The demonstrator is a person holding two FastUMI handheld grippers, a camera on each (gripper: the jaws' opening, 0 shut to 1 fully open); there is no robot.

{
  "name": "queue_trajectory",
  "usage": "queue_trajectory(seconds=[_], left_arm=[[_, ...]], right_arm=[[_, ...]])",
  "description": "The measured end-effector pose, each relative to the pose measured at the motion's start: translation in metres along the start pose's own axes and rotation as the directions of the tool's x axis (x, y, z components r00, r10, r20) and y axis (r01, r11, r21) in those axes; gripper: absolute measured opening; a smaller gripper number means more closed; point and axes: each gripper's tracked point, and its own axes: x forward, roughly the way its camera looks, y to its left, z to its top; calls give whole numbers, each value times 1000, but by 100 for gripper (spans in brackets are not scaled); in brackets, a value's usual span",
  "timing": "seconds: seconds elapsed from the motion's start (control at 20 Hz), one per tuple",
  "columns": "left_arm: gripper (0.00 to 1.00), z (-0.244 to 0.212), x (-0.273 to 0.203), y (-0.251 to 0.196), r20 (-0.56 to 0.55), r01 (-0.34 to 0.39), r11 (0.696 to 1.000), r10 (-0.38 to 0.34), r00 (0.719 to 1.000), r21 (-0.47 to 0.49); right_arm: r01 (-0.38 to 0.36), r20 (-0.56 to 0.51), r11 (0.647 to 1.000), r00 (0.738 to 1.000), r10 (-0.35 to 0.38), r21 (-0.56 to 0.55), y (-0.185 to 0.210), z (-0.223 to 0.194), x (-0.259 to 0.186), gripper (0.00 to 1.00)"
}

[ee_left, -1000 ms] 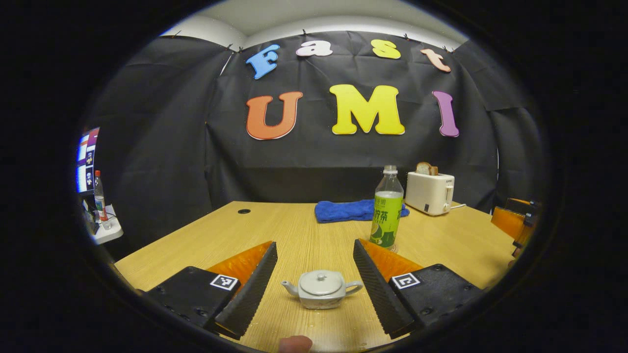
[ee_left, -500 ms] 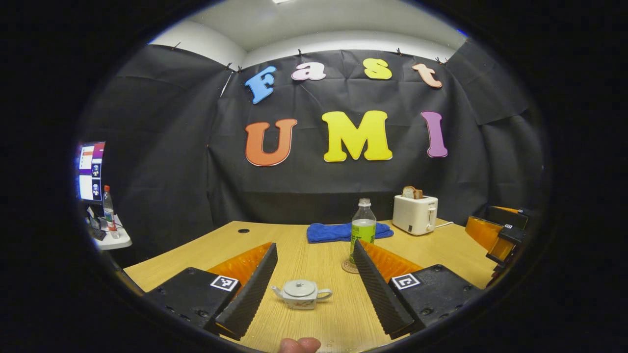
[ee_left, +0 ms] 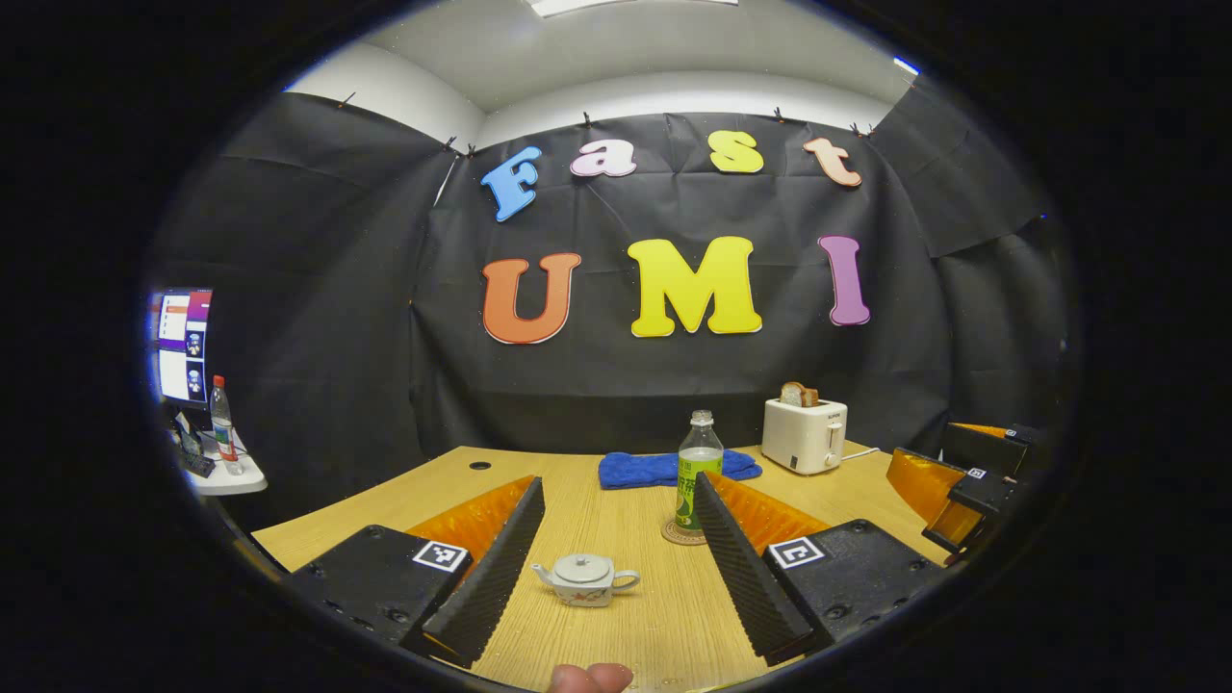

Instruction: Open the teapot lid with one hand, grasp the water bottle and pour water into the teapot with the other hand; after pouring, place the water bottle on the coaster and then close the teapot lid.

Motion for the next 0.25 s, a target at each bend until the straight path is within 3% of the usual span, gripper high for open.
queue_trajectory(seconds=[0.25], left_arm=[[97, -2, 0, -1, -9, 4, 1000, -4, 1000, -4]], right_arm=[[9, 14, 1000, 1000, -8, -8, 4, 5, -5, 97]])
